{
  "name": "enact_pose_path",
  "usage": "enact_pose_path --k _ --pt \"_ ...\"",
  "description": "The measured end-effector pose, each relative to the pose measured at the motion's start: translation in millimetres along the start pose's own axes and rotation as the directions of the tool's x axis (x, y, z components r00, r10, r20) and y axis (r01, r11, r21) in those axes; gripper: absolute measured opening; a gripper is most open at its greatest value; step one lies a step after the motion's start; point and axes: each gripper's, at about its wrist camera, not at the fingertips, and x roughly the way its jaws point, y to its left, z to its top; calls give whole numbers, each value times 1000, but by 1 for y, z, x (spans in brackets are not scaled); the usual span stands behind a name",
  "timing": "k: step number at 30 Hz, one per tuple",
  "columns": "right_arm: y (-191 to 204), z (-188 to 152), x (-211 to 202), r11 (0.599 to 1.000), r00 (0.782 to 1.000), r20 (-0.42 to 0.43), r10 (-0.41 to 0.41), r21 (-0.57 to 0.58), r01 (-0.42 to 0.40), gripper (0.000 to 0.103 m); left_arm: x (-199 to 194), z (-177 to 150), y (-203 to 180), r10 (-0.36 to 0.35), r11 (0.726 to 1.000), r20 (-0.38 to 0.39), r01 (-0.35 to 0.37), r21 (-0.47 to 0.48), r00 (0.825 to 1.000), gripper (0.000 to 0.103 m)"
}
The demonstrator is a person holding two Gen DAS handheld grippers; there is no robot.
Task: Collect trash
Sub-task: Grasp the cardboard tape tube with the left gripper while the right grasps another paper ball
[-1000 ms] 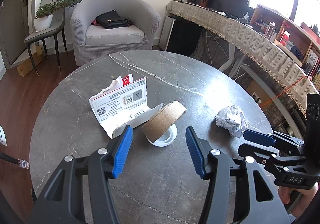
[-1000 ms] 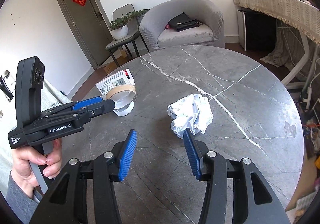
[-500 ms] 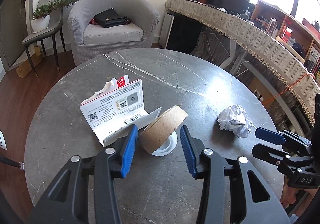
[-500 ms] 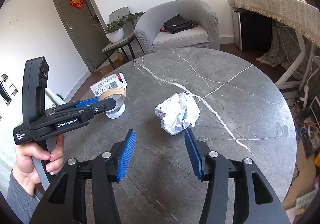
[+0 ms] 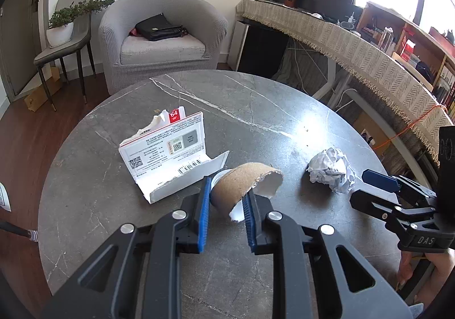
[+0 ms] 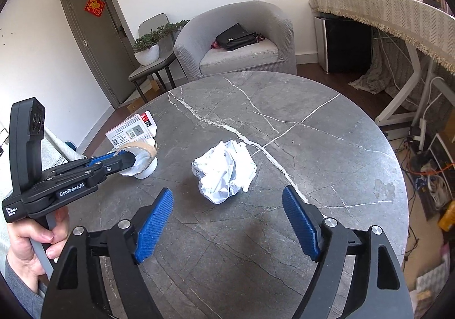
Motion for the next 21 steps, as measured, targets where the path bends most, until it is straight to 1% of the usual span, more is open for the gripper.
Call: enact_pose_path --k 1,2,5,13,16,17,21 --pt "0 1 3 1000 1000 -4 -8 -5 8 80 -2 0 1 -2 1000 5 2 -2 1000 16" --pt "1 2 5 1000 1000 -7 -12 -11 12 80 -5 1 2 -2 1000 9 2 -5 1000 15" --pt "2 3 11 1000 1000 -30 -7 -23 6 80 -10 0 3 -14 1000 21 15 -21 1000 15" --pt "12 10 15 998 998 -52 -21 -66 18 80 -19 -4 -1 -42 999 26 42 -25 999 13" --pt "18 16 17 998 998 -55 5 -65 -9 80 -25 -7 -1 -48 998 29 48 -27 998 13" --pt "20 17 17 997 999 -51 -2 -73 -2 80 -27 -8 -1 -50 998 30 51 -28 998 13" --pt "23 19 28 990 996 -59 -71 -122 64 80 -38 -10 4 -53 998 41 54 -29 998 13"
